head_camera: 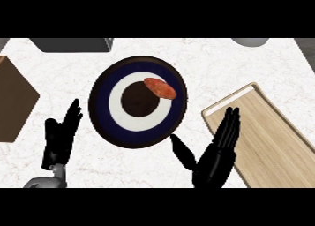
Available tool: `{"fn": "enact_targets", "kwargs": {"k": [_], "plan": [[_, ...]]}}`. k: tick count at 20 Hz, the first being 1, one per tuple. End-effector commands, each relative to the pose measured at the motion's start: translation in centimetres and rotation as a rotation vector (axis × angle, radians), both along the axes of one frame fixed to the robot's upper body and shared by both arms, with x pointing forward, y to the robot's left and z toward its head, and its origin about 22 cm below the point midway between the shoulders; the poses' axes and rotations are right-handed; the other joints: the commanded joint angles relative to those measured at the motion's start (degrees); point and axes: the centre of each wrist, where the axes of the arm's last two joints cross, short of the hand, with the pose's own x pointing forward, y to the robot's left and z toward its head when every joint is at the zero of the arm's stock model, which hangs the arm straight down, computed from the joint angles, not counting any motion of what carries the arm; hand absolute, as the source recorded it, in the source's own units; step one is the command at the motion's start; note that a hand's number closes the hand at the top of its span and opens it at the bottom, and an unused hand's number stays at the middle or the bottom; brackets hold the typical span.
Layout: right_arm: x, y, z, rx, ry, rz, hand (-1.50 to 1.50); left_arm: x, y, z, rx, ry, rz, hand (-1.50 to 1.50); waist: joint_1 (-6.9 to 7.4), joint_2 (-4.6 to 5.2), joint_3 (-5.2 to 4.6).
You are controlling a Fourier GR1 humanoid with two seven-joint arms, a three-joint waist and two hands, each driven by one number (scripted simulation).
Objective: Pick the sweet potato from the tray and place it in the plate
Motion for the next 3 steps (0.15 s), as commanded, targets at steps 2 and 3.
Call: {"fn": "enact_targets", "kwargs": {"k": [2, 3], "plan": [[-0.3, -0.8, -1.5, 0.010, 0.070, -0.061, -1.50, -0.1, -0.2, -0.2, -0.012, 0.008, 0.006, 0.00, 0.19, 0.08, -0.01], [-0.9, -1.8, -1.4, 0.025, 0.070, -0.078, -1.50, -0.4, -0.3, 1.4, -0.003, 0.007, 0.002, 0.00, 0.16, 0.04, 0.00]]}}
